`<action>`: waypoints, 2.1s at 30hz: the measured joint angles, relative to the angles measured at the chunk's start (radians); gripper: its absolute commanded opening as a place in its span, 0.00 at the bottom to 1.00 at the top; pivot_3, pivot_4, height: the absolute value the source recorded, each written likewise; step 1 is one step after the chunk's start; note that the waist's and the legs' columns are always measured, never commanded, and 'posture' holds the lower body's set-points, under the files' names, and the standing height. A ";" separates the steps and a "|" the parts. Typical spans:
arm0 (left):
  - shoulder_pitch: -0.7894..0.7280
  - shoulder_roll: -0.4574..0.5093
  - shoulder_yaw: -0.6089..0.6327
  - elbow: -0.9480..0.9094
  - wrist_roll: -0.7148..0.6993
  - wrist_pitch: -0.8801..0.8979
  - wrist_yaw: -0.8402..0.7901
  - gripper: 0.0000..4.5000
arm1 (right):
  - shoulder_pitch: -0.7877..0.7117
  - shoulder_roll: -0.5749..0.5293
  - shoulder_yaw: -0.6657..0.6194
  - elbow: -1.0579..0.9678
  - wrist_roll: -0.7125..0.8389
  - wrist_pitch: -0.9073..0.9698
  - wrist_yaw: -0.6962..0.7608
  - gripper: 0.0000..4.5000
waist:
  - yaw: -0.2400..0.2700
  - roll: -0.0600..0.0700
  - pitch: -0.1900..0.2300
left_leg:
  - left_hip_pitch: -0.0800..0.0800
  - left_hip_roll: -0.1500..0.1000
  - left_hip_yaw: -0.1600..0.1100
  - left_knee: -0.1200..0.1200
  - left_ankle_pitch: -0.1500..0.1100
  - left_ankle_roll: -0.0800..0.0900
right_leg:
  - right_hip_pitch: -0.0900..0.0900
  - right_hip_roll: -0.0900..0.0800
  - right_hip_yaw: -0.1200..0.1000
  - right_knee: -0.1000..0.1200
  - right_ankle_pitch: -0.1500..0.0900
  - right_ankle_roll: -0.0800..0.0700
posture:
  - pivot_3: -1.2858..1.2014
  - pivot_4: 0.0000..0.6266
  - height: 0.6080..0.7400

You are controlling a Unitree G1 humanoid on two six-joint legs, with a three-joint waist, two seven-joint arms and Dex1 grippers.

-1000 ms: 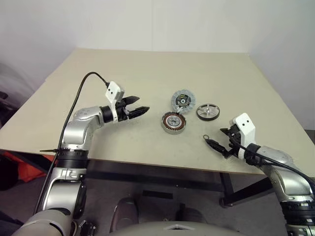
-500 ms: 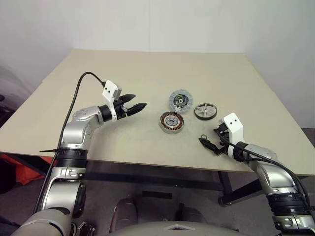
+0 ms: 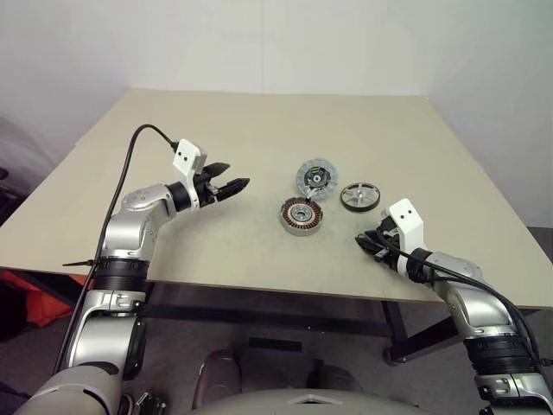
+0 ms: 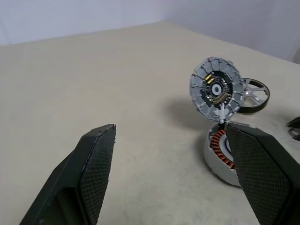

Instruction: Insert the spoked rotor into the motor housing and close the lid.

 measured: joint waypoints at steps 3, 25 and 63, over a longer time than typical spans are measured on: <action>-0.025 0.013 0.001 0.030 0.000 -0.016 0.003 0.88 | -0.007 -0.002 0.002 0.015 0.000 -0.010 0.007 0.23 | 0.000 0.000 0.000 | 0.001 0.000 0.000 0.000 0.000 0.000 | 0.001 0.000 0.000 0.000 0.000 0.000 | 0.52 0.00 1.00; -0.052 -0.004 -0.010 0.093 0.005 -0.057 0.012 0.88 | -0.316 -0.004 0.091 -0.131 0.009 0.099 0.068 0.13 | 0.001 0.000 0.000 | -0.003 0.000 0.000 -0.001 0.001 -0.002 | -0.004 0.001 0.000 0.001 0.000 0.000 | 0.52 0.00 1.00; -0.036 0.036 -0.013 0.069 0.009 -0.052 0.031 0.88 | -0.368 0.190 0.253 0.136 -0.089 0.074 0.004 0.13 | 0.001 -0.001 0.000 | -0.007 0.000 0.000 0.000 0.005 -0.008 | -0.011 0.001 0.000 0.005 0.000 0.000 | 0.52 0.00 1.00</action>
